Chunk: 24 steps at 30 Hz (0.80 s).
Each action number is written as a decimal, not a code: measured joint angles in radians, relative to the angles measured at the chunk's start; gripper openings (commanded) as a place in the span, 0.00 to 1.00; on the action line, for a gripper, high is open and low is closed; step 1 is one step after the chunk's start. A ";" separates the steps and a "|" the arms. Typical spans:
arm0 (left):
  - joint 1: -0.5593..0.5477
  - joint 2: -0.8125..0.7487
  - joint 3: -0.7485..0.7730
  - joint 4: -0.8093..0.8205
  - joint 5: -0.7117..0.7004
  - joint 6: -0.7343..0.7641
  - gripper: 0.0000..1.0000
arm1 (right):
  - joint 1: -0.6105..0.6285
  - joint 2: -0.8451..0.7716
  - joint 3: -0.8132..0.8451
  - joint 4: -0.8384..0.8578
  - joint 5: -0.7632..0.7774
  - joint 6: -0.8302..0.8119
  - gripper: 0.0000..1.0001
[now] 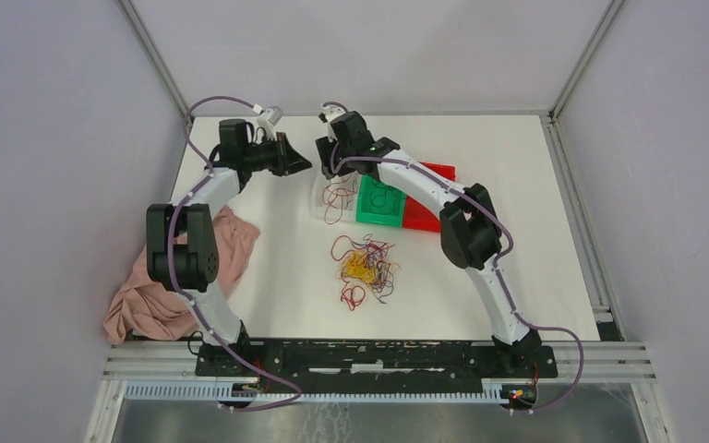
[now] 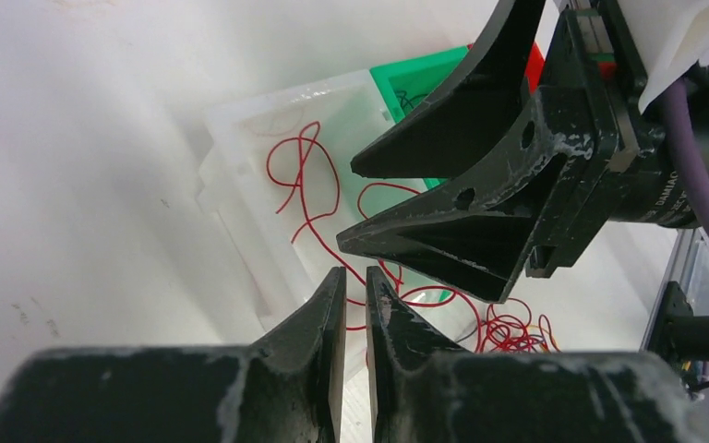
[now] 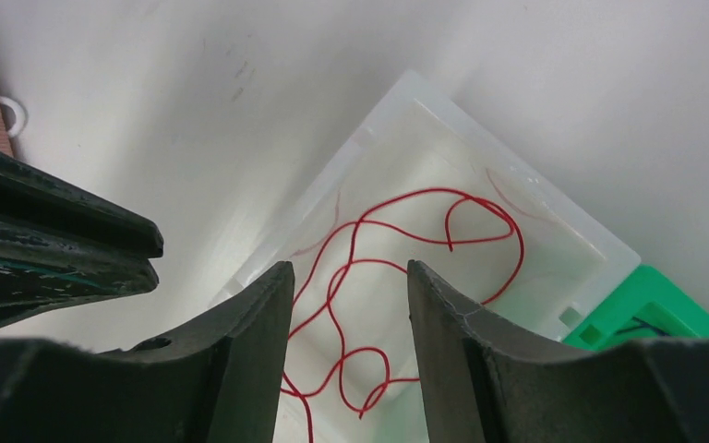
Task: Untangle the cables
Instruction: Place the cable in the bin.
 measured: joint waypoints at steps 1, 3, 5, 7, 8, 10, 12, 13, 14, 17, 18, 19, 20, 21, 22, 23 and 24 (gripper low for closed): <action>-0.007 0.000 -0.003 -0.010 -0.001 0.013 0.20 | -0.002 -0.010 -0.017 0.002 -0.004 0.002 0.56; -0.030 0.000 -0.010 -0.030 -0.008 0.035 0.20 | -0.010 -0.043 -0.068 0.006 -0.013 0.006 0.56; -0.055 0.000 -0.018 -0.043 -0.018 0.060 0.20 | -0.019 -0.090 -0.130 0.016 -0.021 0.009 0.57; -0.090 0.000 -0.022 -0.059 -0.040 0.094 0.20 | -0.028 -0.166 -0.225 0.044 -0.025 0.008 0.58; -0.109 0.000 -0.022 -0.068 -0.055 0.115 0.21 | -0.032 -0.208 -0.269 0.052 -0.024 0.008 0.58; -0.138 0.000 -0.022 -0.077 -0.078 0.158 0.21 | -0.039 -0.315 -0.375 0.090 -0.024 0.004 0.58; -0.161 0.000 -0.021 -0.084 -0.093 0.192 0.20 | -0.043 -0.377 -0.427 0.114 -0.022 0.005 0.58; -0.171 0.000 -0.018 -0.092 -0.102 0.209 0.20 | -0.043 -0.414 -0.460 0.133 -0.018 0.005 0.58; -0.177 0.000 -0.013 -0.100 -0.109 0.231 0.20 | -0.043 -0.447 -0.495 0.152 -0.013 0.006 0.58; -0.187 0.000 0.016 -0.138 -0.112 0.301 0.21 | -0.044 -0.534 -0.602 0.199 0.006 0.017 0.56; -0.188 0.000 0.031 -0.161 -0.110 0.333 0.21 | -0.045 -0.557 -0.634 0.204 0.013 0.023 0.56; -0.189 0.000 0.046 -0.187 -0.106 0.364 0.23 | -0.046 -0.567 -0.651 0.209 0.017 0.028 0.56; -0.192 0.000 0.068 -0.230 -0.100 0.409 0.25 | -0.050 -0.577 -0.673 0.217 0.023 0.033 0.56; -0.194 0.000 0.097 -0.292 -0.090 0.467 0.28 | -0.055 -0.583 -0.690 0.223 0.026 0.040 0.56; -0.196 0.001 0.126 -0.351 -0.082 0.523 0.32 | -0.062 -0.586 -0.708 0.228 0.031 0.045 0.57; -0.200 0.001 0.160 -0.422 -0.078 0.590 0.37 | -0.069 -0.588 -0.723 0.232 0.035 0.050 0.57; -0.206 0.001 0.190 -0.482 -0.076 0.658 0.40 | -0.076 -0.591 -0.739 0.237 0.038 0.054 0.57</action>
